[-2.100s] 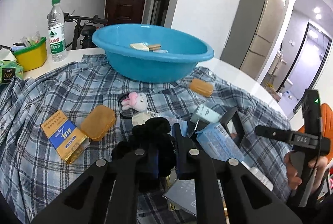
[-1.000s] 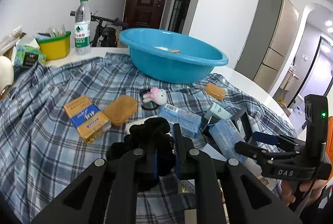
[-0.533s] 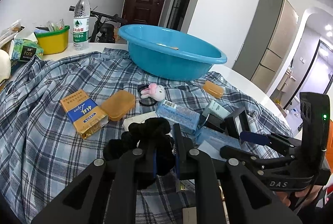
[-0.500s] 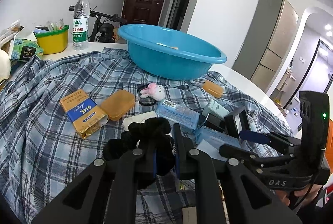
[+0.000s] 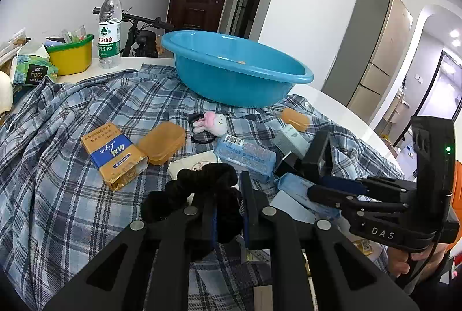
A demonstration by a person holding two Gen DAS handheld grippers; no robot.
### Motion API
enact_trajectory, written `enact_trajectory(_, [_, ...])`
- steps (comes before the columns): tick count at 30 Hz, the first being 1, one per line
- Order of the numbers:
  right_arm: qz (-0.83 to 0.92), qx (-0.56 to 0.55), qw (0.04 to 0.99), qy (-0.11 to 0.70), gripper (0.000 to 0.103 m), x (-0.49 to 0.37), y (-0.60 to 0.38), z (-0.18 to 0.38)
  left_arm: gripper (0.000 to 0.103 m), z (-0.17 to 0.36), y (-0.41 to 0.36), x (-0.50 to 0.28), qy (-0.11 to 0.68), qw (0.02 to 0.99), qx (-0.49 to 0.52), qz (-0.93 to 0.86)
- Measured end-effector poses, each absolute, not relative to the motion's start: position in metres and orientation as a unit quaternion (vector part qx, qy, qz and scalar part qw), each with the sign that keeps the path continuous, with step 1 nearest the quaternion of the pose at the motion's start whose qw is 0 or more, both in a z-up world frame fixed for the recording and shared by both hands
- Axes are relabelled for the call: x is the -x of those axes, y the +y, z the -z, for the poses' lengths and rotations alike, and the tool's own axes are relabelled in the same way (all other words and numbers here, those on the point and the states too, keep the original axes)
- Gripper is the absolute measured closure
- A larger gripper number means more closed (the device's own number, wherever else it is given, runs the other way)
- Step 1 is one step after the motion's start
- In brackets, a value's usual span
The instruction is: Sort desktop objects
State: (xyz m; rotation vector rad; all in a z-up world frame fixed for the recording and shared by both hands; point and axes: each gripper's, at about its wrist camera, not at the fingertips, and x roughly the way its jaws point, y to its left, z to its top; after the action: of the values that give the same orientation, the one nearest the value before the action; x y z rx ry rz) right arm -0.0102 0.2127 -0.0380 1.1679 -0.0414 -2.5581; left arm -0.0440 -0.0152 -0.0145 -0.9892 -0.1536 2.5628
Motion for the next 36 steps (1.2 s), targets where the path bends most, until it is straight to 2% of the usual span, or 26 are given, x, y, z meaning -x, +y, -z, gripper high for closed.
enact_trajectory(10, [0.897, -0.413, 0.153, -0.046, 0.074, 0.012, 0.227, 0.035, 0.091, 0.016, -0.013, 0.044, -0.05, 0.195, 0.356, -0.912])
enact_trajectory(12, [0.897, -0.415, 0.139, -0.064, 0.065, 0.016, 0.237, 0.035, 0.091, 0.016, -0.012, 0.044, -0.049, 0.196, 0.358, -0.912])
enact_trajectory(14, [0.903, -0.41, 0.11, -0.073, 0.037, 0.019, 0.247, 0.035, 0.091, 0.016, -0.012, 0.043, -0.047, 0.197, 0.359, -0.911])
enact_trajectory(19, [0.91, -0.4, 0.088, -0.06, 0.02, 0.027, 0.258, 0.034, 0.091, 0.017, -0.01, 0.044, -0.043, 0.198, 0.362, -0.91])
enact_trajectory(21, [0.911, -0.401, 0.089, -0.044, 0.019, 0.032, 0.256, 0.035, 0.091, 0.018, -0.008, 0.045, -0.04, 0.198, 0.364, -0.909])
enact_trajectory(23, [0.912, -0.399, 0.087, -0.032, 0.01, 0.035, 0.251, 0.036, 0.091, 0.019, -0.007, 0.044, -0.038, 0.199, 0.366, -0.908])
enact_trajectory(26, [0.913, -0.397, 0.094, -0.026, 0.006, 0.037, 0.248, 0.038, 0.091, 0.02, -0.004, 0.044, -0.034, 0.201, 0.367, -0.907])
enact_trajectory(32, [0.895, -0.422, 0.139, -0.048, 0.005, 0.038, 0.245, 0.045, 0.091, 0.023, 0.001, 0.043, -0.027, 0.206, 0.372, -0.905])
enact_trajectory(36, [0.905, -0.412, 0.106, -0.009, 0.005, 0.037, 0.237, 0.048, 0.091, 0.024, 0.001, 0.043, -0.027, 0.206, 0.372, -0.905])
